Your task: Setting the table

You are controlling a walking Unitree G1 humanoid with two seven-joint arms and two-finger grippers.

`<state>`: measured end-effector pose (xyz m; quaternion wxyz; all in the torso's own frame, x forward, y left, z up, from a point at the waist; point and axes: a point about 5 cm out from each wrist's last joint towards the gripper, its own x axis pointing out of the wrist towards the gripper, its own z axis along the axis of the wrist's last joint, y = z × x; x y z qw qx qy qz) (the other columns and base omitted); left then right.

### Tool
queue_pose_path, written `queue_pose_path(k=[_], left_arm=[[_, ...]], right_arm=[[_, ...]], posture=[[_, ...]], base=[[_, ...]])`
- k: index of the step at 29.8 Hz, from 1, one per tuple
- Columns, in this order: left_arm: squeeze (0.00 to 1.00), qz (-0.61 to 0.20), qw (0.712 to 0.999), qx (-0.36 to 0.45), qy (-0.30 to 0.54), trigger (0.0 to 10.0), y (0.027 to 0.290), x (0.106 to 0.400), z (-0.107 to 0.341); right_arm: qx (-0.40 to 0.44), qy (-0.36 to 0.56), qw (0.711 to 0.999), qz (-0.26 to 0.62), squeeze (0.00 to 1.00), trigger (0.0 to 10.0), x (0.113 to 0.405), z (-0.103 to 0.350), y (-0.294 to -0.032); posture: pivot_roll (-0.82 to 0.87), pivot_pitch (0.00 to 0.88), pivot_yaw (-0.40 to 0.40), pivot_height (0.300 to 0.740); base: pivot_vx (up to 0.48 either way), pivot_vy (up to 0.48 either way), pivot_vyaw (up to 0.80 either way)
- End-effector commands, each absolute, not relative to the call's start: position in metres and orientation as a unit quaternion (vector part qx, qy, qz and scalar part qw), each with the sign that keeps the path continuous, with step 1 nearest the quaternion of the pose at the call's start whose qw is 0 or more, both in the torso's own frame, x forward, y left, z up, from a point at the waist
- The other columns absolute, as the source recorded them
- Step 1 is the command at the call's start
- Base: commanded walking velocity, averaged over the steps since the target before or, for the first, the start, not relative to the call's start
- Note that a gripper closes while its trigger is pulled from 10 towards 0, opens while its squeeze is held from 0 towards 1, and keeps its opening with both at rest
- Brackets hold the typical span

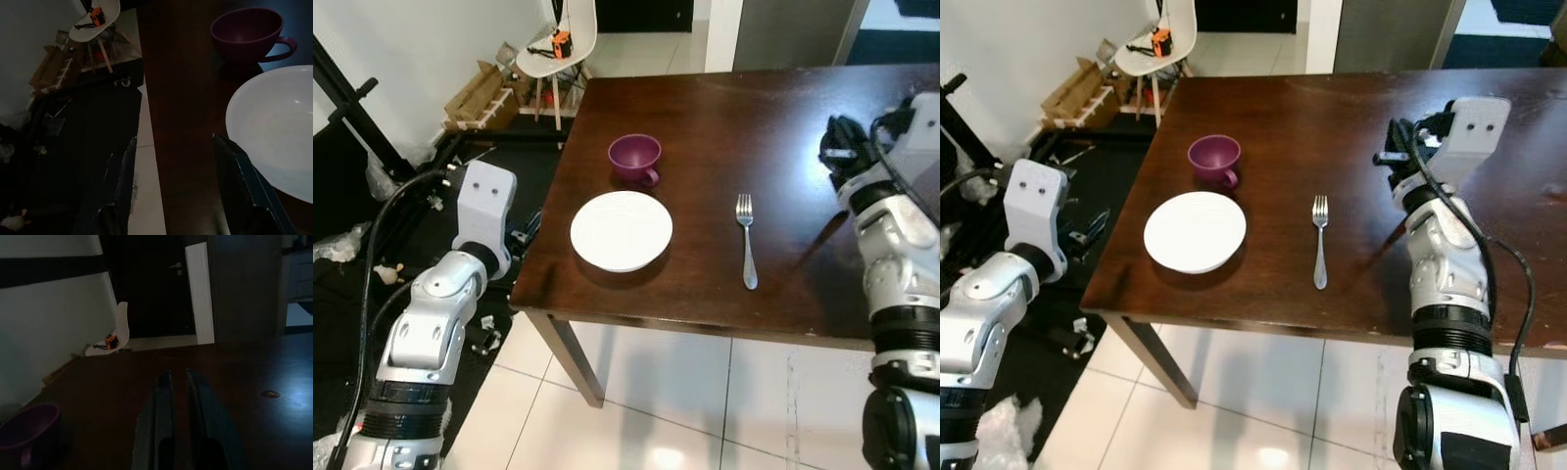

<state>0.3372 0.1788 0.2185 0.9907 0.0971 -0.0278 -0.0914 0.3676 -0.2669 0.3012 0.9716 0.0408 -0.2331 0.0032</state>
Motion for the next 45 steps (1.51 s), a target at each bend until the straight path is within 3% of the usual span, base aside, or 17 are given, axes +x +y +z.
queue_pose_path(k=[1, 5, 13, 15, 16, 18, 20, 22, 23, 30, 31, 32, 33, 39, 40, 45], left_arm=[[0.0, -0.085, 0.991, 0.101, -0.02, 10.0, 0.182, 0.335, 0.213], [0.0, -0.086, 0.991, 0.102, -0.019, 10.0, 0.181, 0.335, 0.213], [0.0, -0.087, 0.991, 0.1, -0.02, 10.0, 0.18, 0.335, 0.212], [0.0, -0.088, 0.991, 0.1, -0.019, 10.0, 0.18, 0.335, 0.212], [0.0, -0.089, 0.991, 0.099, -0.018, 10.0, 0.179, 0.335, 0.211], [0.0, -0.089, 0.991, 0.099, -0.018, 10.0, 0.179, 0.335, 0.211], [0.0, -0.089, 0.991, 0.1, -0.018, 10.0, 0.18, 0.335, 0.212], [0.0, -0.089, 0.991, 0.1, -0.018, 10.0, 0.18, 0.335, 0.212], [0.0, -0.089, 0.991, 0.101, -0.018, 10.0, 0.181, 0.335, 0.213], [0.0, -0.091, 0.99, 0.106, -0.019, 10.0, 0.182, 0.333, 0.217], [0.0, -0.093, 0.99, 0.106, -0.02, 10.0, 0.182, 0.333, 0.218], [0.0, -0.093, 0.99, 0.106, -0.02, 10.0, 0.182, 0.333, 0.218], [0.0, -0.094, 0.99, 0.107, -0.02, 10.0, 0.181, 0.333, 0.219], [0.0, -0.096, 0.989, 0.11, -0.022, 10.0, 0.183, 0.333, 0.223], [0.0, -0.096, 0.989, 0.111, -0.022, 10.0, 0.183, 0.333, 0.223], [0.0, -0.096, 0.989, 0.113, -0.021, 10.0, 0.184, 0.331, 0.224]], right_arm=[[0.074, -0.248, 0.966, -0.001, 0.0, 10.0, 0.362, 0.313, -0.272], [0.101, -0.229, 0.968, -0.001, 0.0, 10.0, 0.36, 0.314, -0.277], [0.032, -0.188, 0.981, -0.021, 0.0, 10.0, 0.352, 0.29, -0.288], [-0.017, -0.168, 0.985, -0.029, 0.0, 10.0, 0.35, 0.279, -0.29], [-0.087, -0.134, 0.987, -0.026, 0.0, 10.0, 0.35, 0.264, -0.29], [-0.121, -0.113, 0.986, -0.022, 0.0, 10.0, 0.35, 0.255, -0.291], [-0.225, -0.048, 0.973, 0.005, 0.0, 10.0, 0.348, 0.223, -0.293], [-0.252, -0.029, 0.967, 0.018, 0.0, 10.0, 0.348, 0.214, -0.292], [-0.307, -0.002, 0.951, 0.031, 0.0, 10.0, 0.347, 0.198, -0.292], [-0.336, 0.002, 0.941, 0.037, 0.02, 10.0, 0.353, 0.184, -0.282], [-0.342, -0.002, 0.939, 0.039, 0.83, 10.0, 0.356, 0.185, -0.279], [-0.342, -0.002, 0.939, 0.039, 0.83, 10.0, 0.356, 0.185, -0.279], [-0.351, -0.007, 0.935, 0.042, 1.0, 10.0, 0.358, 0.185, -0.276], [-0.398, -0.007, 0.915, 0.062, 1.0, 10.0, 0.366, 0.184, -0.266], [-0.405, -0.005, 0.912, 0.067, 0.0, 10.0, 0.367, 0.182, -0.265], [-0.415, 0.013, 0.905, 0.09, 0.0, 10.0, 0.371, 0.173, -0.258]], posture=[[0.05, 0.126, 0.239, 0.74], [0.05, 0.126, 0.237, 0.74], [0.04, 0.133, 0.237, 0.74], [0.04, 0.134, 0.238, 0.74], [0.04, 0.134, 0.238, 0.74], [0.04, 0.135, 0.24, 0.74], [0.04, 0.137, 0.242, 0.74], [0.05, 0.138, 0.243, 0.74], [0.05, 0.141, 0.246, 0.74], [0.08, 0.149, 0.257, 0.74], [0.08, 0.15, 0.261, 0.74], [0.08, 0.15, 0.261, 0.74], [0.09, 0.151, 0.263, 0.74], [0.11, 0.154, 0.268, 0.74], [0.11, 0.155, 0.268, 0.74], [0.12, 0.152, 0.266, 0.74]], base=[[0.0, 0.0, 0.0], [0.0, 0.0, 0.0], [0.0, 0.0, 0.0], [0.0, 0.0, 0.0], [0.0, 0.0, 0.0], [0.0, 0.0, 0.0], [0.0, 0.0, 0.0], [0.0, 0.0, 0.0], [0.0, 0.0, 0.0], [0.0, 0.0, 0.0], [0.0, 0.0, 0.0], [0.0, 0.0, 0.0], [0.0, 0.0, 0.0], [0.0, 0.0, 0.0], [0.0, 0.0, 0.0], [0.0, 0.0, 0.0]])
